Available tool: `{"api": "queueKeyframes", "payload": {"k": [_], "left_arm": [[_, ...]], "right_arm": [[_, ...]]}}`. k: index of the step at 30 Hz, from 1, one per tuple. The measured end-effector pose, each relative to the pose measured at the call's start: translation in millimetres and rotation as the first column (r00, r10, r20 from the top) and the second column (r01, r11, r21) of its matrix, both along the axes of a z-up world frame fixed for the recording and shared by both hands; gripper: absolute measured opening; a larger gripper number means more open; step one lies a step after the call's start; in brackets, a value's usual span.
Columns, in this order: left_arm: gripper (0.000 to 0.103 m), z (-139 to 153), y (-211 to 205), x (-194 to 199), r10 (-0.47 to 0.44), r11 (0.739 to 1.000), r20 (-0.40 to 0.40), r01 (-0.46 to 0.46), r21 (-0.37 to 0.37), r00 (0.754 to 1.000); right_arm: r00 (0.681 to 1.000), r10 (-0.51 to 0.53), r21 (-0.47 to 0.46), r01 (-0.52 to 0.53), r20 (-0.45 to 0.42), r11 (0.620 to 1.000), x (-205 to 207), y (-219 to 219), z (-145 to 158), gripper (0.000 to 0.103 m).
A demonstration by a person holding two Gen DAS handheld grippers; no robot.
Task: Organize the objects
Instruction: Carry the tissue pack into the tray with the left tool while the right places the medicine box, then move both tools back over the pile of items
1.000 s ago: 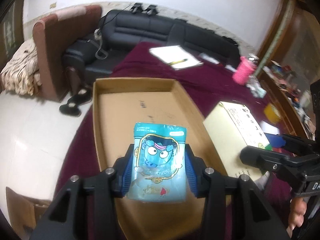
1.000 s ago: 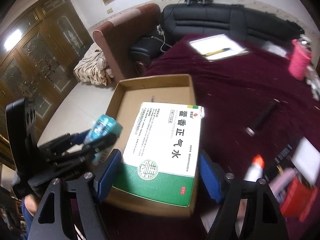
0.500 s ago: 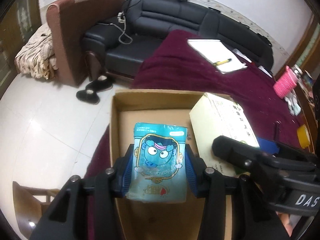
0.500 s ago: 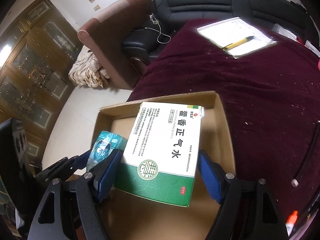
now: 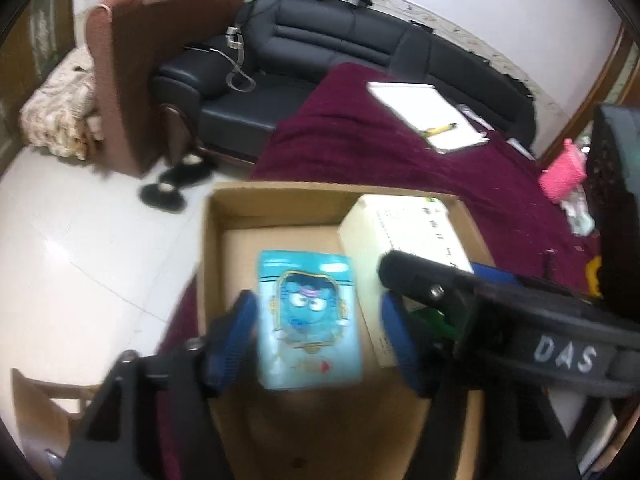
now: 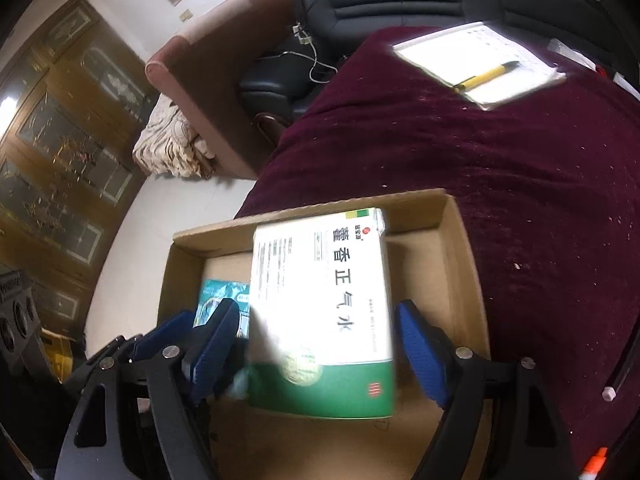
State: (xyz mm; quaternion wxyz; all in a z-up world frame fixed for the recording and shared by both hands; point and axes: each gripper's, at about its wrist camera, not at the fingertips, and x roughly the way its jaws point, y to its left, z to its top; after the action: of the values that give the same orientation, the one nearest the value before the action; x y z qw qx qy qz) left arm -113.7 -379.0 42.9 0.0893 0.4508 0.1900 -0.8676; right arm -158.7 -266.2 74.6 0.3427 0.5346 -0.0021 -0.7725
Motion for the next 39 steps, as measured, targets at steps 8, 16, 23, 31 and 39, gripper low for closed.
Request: {"api": "queueKeyframes", "payload": {"k": [8,16,23,31,39], "left_arm": [[0.078,23,8,22,0.033,0.999,-0.059,-0.032,0.013,0.998],[0.079,31,65,63,-0.06,0.998,-0.114,0.061,0.005,0.992],[0.079,7,128,61,-0.225,0.954,0.046,0.229,-0.194,0.973],[0.079,-8,126,122,-0.288,0.95,0.09,0.297,-0.094,0.953],[0.085,65,167,178,-0.283,0.925,-0.13,0.235,-0.297,0.95]], "right_arm": [[1.0,-0.02,-0.067,0.02,-0.011,0.998,6,25,27,0.095],[0.996,-0.061,-0.14,0.052,-0.063,0.989,44,95,68,0.094],[0.993,-0.094,-0.198,0.077,-0.078,0.977,108,190,78,0.094],[0.986,-0.151,-0.204,0.136,-0.063,0.969,162,298,61,0.094],[0.944,-0.314,-0.167,0.295,-0.098,0.941,189,388,41,0.094]]}}
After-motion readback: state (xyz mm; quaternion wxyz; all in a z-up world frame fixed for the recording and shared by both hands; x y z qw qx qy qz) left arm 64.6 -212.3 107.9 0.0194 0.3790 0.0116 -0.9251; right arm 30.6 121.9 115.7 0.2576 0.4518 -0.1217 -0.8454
